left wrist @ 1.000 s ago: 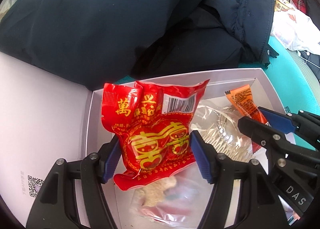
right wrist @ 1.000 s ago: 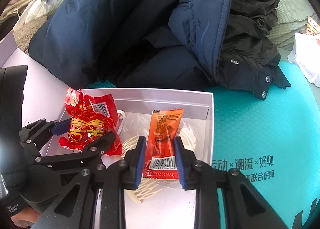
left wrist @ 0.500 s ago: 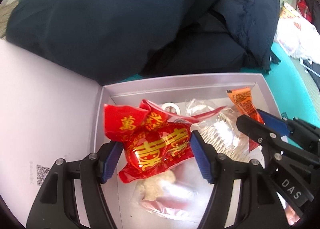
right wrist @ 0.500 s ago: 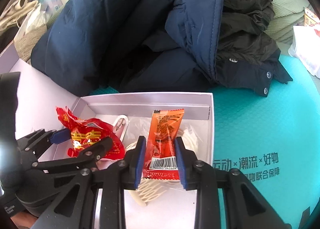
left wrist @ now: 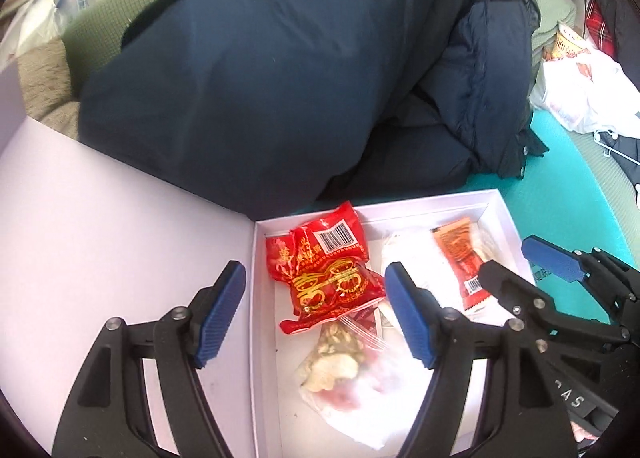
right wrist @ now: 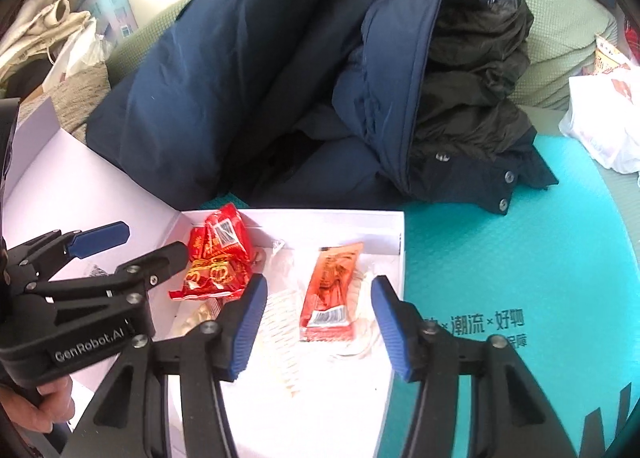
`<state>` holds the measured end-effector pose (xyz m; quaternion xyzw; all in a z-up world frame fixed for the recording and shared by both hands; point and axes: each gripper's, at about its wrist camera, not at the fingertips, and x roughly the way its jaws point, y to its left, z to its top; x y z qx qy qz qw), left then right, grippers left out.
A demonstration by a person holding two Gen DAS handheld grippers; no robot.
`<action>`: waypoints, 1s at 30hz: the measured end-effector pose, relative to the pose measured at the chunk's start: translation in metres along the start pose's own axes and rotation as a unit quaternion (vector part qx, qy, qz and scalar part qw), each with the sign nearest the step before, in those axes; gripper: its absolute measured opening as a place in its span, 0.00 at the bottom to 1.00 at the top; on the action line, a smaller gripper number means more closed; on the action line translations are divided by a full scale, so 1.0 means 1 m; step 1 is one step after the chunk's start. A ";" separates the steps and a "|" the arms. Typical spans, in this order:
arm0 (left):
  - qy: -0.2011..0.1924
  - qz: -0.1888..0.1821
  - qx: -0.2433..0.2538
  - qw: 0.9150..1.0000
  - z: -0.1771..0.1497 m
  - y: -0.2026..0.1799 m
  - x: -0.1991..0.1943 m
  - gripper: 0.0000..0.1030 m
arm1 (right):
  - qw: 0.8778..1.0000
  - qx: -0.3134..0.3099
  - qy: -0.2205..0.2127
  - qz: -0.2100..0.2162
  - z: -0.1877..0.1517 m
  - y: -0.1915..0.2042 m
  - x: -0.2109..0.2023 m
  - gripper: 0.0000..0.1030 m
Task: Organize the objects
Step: 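Open the left tool to drop the red bag while the right tool releases the orange candy, then withdraw both tools up and away from the box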
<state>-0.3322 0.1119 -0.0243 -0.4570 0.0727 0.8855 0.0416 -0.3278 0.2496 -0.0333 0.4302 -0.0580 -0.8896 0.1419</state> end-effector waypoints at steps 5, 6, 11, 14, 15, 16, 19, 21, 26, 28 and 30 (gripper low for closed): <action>-0.012 -0.001 -0.006 1.000 0.042 0.018 -0.004 0.69 | 1.000 -0.013 -0.012 -0.015 0.012 0.022 -0.014 0.53; -0.016 0.002 -0.006 1.000 0.044 0.016 -0.013 0.69 | 1.000 -0.016 -0.017 -0.017 0.009 0.019 -0.020 0.53; -0.033 0.004 -0.008 0.999 0.051 0.028 -0.036 0.69 | 0.998 -0.034 -0.037 -0.025 0.008 0.025 -0.049 0.53; -0.039 0.016 -0.010 0.999 0.051 0.031 -0.054 0.69 | 0.998 -0.038 -0.047 -0.024 0.010 0.031 -0.068 0.53; -0.042 0.018 -0.010 0.999 0.052 0.032 -0.062 0.69 | 0.998 -0.040 -0.051 -0.024 0.011 0.033 -0.075 0.53; -0.046 0.018 -0.010 0.999 0.051 0.032 -0.069 0.69 | 0.997 -0.043 -0.056 -0.026 0.010 0.035 -0.082 0.53; -0.056 0.018 -0.008 0.998 0.048 0.031 -0.089 0.72 | 0.996 -0.052 -0.065 -0.040 0.008 0.042 -0.101 0.53; -0.062 0.023 -0.004 0.998 0.045 0.030 -0.102 0.75 | 0.995 -0.056 -0.070 -0.042 0.007 0.046 -0.112 0.53; -0.078 0.030 0.008 0.996 0.035 0.026 -0.134 0.75 | 0.994 -0.060 -0.082 -0.046 0.001 0.055 -0.140 0.53; -0.084 0.034 0.015 0.996 0.030 0.025 -0.145 0.75 | 0.994 -0.055 -0.082 -0.051 -0.002 0.055 -0.150 0.53; -0.087 0.036 0.021 0.995 0.024 0.023 -0.156 0.76 | 0.993 -0.055 -0.083 -0.058 -0.007 0.055 -0.159 0.53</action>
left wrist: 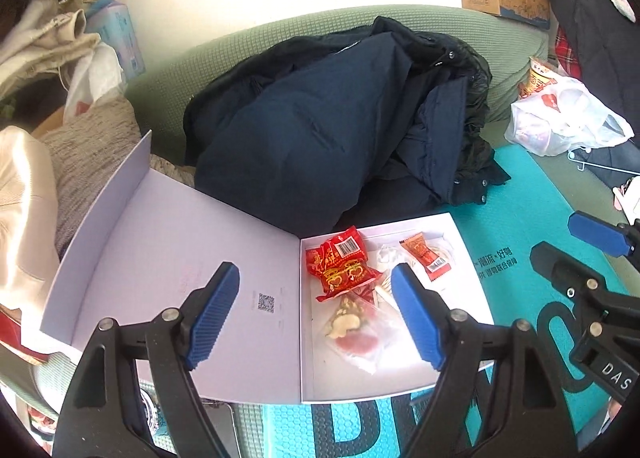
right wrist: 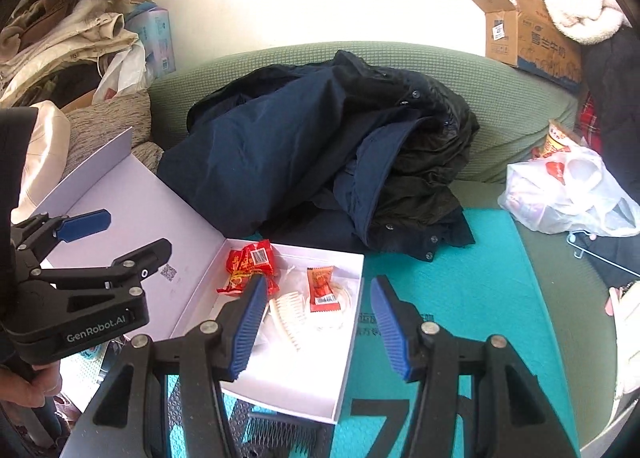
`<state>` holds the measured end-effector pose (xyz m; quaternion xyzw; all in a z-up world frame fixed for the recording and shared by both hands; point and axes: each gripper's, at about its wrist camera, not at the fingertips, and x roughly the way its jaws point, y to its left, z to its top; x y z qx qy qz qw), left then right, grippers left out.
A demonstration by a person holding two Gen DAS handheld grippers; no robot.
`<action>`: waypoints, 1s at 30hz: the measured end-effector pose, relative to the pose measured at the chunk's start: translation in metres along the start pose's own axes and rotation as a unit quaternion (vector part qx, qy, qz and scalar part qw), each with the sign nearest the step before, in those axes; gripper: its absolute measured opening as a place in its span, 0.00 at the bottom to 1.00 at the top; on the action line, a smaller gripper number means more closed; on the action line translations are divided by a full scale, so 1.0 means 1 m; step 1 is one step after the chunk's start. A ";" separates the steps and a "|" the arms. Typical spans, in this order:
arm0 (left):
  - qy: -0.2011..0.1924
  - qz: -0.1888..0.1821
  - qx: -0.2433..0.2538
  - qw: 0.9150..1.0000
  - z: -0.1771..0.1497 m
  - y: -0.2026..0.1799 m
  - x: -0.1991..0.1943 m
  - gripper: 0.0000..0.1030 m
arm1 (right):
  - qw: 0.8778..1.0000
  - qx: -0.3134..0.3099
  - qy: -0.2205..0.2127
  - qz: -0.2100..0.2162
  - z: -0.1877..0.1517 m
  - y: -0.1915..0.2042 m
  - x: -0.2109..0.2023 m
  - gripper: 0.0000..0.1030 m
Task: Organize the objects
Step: 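Withdraw both tools up and away from the box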
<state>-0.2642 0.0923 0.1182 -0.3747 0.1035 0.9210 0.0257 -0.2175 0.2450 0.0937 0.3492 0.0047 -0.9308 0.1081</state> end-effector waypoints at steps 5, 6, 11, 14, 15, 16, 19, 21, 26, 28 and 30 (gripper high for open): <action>-0.001 -0.005 0.007 1.000 -0.014 -0.005 -0.021 0.78 | 1.000 -0.008 -0.001 -0.008 -0.014 0.000 -0.021 0.53; 0.000 -0.006 0.008 1.000 -0.017 -0.006 -0.025 0.78 | 1.000 -0.007 0.000 -0.009 -0.017 -0.001 -0.025 0.53; 0.005 -0.020 0.008 1.000 -0.032 -0.013 -0.042 0.78 | 1.000 -0.001 0.003 -0.007 -0.031 -0.005 -0.040 0.53; 0.001 -0.021 0.010 1.000 -0.042 -0.017 -0.051 0.79 | 1.000 0.004 0.004 -0.009 -0.040 -0.008 -0.048 0.53; 0.001 -0.022 0.010 1.000 -0.046 -0.017 -0.054 0.80 | 1.000 0.005 0.005 -0.009 -0.043 -0.009 -0.050 0.53; 0.001 -0.023 0.010 1.000 -0.049 -0.018 -0.057 0.80 | 1.000 0.007 0.006 -0.008 -0.047 -0.009 -0.052 0.53; 0.003 -0.028 0.007 1.000 -0.061 -0.020 -0.064 0.81 | 1.000 0.011 0.010 -0.008 -0.058 -0.011 -0.057 0.54; 0.005 -0.032 0.007 0.999 -0.068 -0.020 -0.067 0.81 | 1.000 0.014 0.013 -0.009 -0.065 -0.011 -0.059 0.54; 0.007 -0.041 0.006 0.999 -0.086 -0.021 -0.078 0.81 | 0.999 0.025 0.020 -0.008 -0.084 -0.012 -0.065 0.54; 0.006 -0.047 0.008 0.999 -0.094 -0.022 -0.081 0.81 | 0.999 0.028 0.023 -0.010 -0.091 -0.011 -0.068 0.54; 0.008 -0.051 0.009 0.999 -0.100 -0.023 -0.083 0.81 | 0.999 0.031 0.026 -0.011 -0.099 -0.009 -0.071 0.54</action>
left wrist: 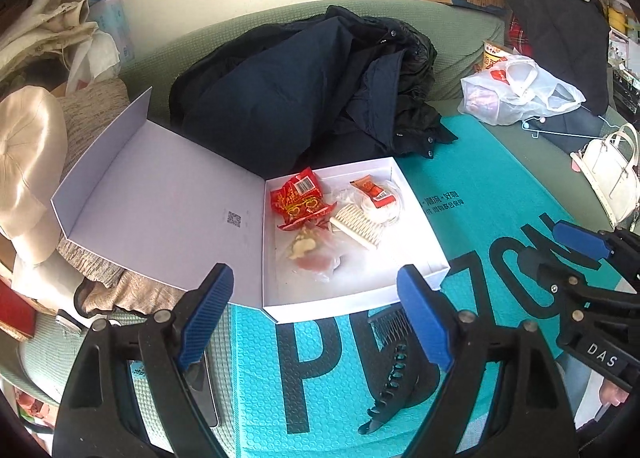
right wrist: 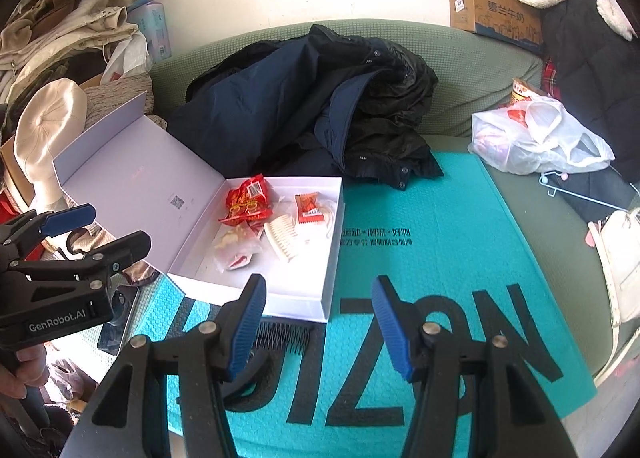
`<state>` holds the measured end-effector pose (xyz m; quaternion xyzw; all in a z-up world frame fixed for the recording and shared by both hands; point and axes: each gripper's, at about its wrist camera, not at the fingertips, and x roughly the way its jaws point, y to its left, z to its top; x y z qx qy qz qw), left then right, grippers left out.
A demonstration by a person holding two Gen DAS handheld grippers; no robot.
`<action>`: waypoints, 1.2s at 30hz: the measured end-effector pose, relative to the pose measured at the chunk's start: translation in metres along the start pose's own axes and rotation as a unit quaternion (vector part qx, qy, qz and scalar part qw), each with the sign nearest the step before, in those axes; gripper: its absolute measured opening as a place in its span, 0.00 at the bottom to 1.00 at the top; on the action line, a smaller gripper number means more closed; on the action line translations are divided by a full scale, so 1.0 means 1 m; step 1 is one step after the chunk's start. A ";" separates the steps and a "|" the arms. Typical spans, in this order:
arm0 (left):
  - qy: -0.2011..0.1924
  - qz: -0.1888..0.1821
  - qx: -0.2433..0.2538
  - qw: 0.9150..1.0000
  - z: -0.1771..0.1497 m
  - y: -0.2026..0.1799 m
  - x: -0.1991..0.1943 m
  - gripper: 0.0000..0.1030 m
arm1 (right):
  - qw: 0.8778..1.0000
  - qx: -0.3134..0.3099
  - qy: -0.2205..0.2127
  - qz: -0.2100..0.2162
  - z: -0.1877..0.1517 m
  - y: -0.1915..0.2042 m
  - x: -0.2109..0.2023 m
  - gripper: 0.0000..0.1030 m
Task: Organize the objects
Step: 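Withdraw both tools up and away from the box, then lower the left tool toward the black claw clip while the right tool approaches the black comb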
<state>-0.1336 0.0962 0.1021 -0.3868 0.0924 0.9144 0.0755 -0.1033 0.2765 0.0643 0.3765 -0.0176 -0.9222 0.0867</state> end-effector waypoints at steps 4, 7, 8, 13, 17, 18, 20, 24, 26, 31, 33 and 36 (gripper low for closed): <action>0.006 -0.009 -0.001 1.000 -0.014 -0.001 -0.002 0.81 | 1.000 0.003 0.004 0.000 -0.014 0.002 -0.006 0.54; 0.009 -0.013 -0.002 1.000 -0.024 -0.001 -0.004 0.81 | 1.000 0.003 0.006 -0.003 -0.024 0.004 -0.011 0.54; 0.011 -0.015 -0.004 1.000 -0.027 0.000 -0.003 0.81 | 1.000 0.003 0.007 -0.002 -0.026 0.005 -0.011 0.54; 0.022 -0.020 -0.010 1.000 -0.044 0.004 -0.001 0.81 | 1.000 0.005 0.008 0.003 -0.040 0.012 -0.017 0.54; 0.029 -0.022 -0.015 0.999 -0.059 0.010 -0.001 0.81 | 1.000 0.002 0.010 0.005 -0.049 0.019 -0.020 0.54; 0.030 -0.021 -0.016 0.999 -0.062 0.011 -0.001 0.81 | 1.000 0.002 0.010 0.006 -0.051 0.020 -0.021 0.54; 0.033 -0.020 -0.018 0.999 -0.070 0.014 -0.002 0.81 | 1.000 0.001 0.010 0.008 -0.055 0.023 -0.022 0.54; 0.043 -0.020 -0.020 0.999 -0.082 0.020 -0.001 0.81 | 1.000 -0.001 0.014 0.011 -0.063 0.030 -0.022 0.54; 0.047 -0.020 -0.023 0.998 -0.087 0.023 0.001 0.81 | 1.000 -0.003 0.017 0.015 -0.067 0.033 -0.021 0.54; 0.055 -0.019 -0.028 0.998 -0.099 0.026 0.005 0.81 | 0.999 -0.003 0.025 0.020 -0.076 0.039 -0.016 0.54; 0.059 -0.019 -0.028 0.998 -0.102 0.026 0.007 0.81 | 0.999 -0.003 0.028 0.024 -0.080 0.041 -0.013 0.54; 0.065 -0.022 -0.029 0.997 -0.107 0.026 0.012 0.81 | 0.999 -0.002 0.035 0.028 -0.085 0.043 -0.007 0.54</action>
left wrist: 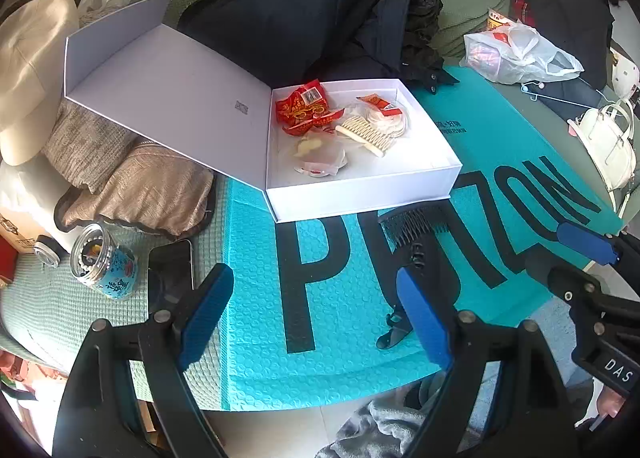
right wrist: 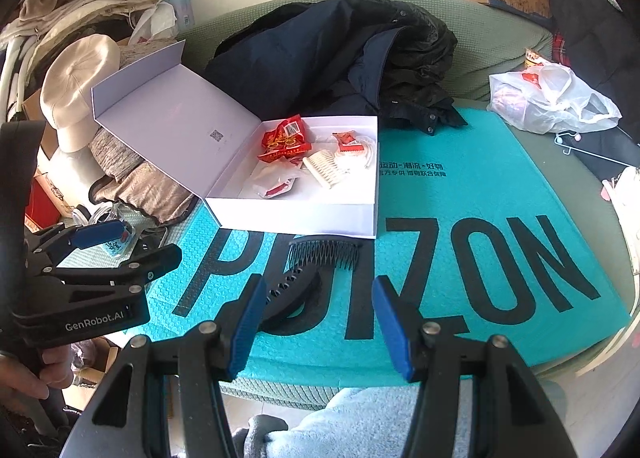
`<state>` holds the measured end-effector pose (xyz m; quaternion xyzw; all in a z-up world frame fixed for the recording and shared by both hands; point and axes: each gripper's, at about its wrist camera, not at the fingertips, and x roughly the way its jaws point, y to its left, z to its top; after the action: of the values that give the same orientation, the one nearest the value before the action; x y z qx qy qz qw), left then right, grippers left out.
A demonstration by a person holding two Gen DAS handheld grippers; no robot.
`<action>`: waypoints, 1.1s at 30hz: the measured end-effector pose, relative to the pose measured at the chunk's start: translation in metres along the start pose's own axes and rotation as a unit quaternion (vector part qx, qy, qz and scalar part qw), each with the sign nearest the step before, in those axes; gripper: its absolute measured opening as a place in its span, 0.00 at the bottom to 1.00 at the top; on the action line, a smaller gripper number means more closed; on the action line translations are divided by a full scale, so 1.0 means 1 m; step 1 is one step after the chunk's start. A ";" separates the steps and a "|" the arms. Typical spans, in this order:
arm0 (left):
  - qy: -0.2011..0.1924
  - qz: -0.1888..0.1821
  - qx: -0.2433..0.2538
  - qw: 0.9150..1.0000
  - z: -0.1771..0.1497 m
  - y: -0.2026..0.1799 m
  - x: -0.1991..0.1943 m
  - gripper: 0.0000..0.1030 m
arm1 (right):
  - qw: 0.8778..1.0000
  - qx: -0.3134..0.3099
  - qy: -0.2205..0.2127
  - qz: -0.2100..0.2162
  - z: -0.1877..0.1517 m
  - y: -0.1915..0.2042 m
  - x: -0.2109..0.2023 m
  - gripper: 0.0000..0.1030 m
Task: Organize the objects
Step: 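Lower the left tool toward the black claw clip while the right tool approaches the black comb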
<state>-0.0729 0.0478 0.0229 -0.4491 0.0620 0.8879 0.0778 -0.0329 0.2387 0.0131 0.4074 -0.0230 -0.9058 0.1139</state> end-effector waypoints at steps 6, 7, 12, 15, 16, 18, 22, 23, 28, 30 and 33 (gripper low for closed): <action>0.011 -0.019 -0.002 1.000 -0.011 0.000 0.014 0.81 | 1.000 0.007 0.015 0.008 -0.007 -0.001 0.015 0.54; 0.016 -0.021 -0.001 1.000 -0.012 -0.001 0.017 0.81 | 1.000 0.009 0.016 0.010 -0.009 -0.002 0.018 0.54; 0.032 -0.029 0.004 0.999 -0.021 -0.006 0.034 0.81 | 0.999 0.014 0.026 0.013 -0.013 -0.006 0.031 0.54; 0.043 -0.042 0.003 0.998 -0.026 -0.007 0.045 0.81 | 0.999 0.012 0.033 0.012 -0.015 -0.008 0.038 0.54; 0.047 -0.047 0.001 0.998 -0.027 -0.008 0.048 0.81 | 0.999 0.013 0.035 0.012 -0.016 -0.009 0.041 0.54; 0.052 -0.054 0.001 0.997 -0.029 -0.010 0.054 0.81 | 0.999 0.017 0.038 0.012 -0.017 -0.011 0.044 0.54; 0.060 -0.064 0.009 0.996 -0.032 -0.019 0.065 0.81 | 0.999 0.020 0.048 0.011 -0.021 -0.018 0.051 0.54; 0.063 -0.069 0.012 0.996 -0.032 -0.022 0.067 0.81 | 0.998 0.021 0.050 0.010 -0.021 -0.020 0.053 0.54; 0.072 -0.094 0.026 0.993 -0.036 -0.039 0.079 0.81 | 0.998 0.033 0.058 0.005 -0.023 -0.030 0.061 0.54; 0.074 -0.102 0.032 0.992 -0.036 -0.046 0.085 0.81 | 0.997 0.037 0.061 0.002 -0.023 -0.035 0.064 0.54; 0.080 -0.110 0.039 0.990 -0.038 -0.056 0.094 0.81 | 0.997 0.044 0.066 -0.001 -0.023 -0.040 0.070 0.54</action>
<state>-0.0872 0.1032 -0.0775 -0.5193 0.0529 0.8320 0.1877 -0.0681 0.2631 -0.0588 0.4707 -0.0549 -0.8753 0.0968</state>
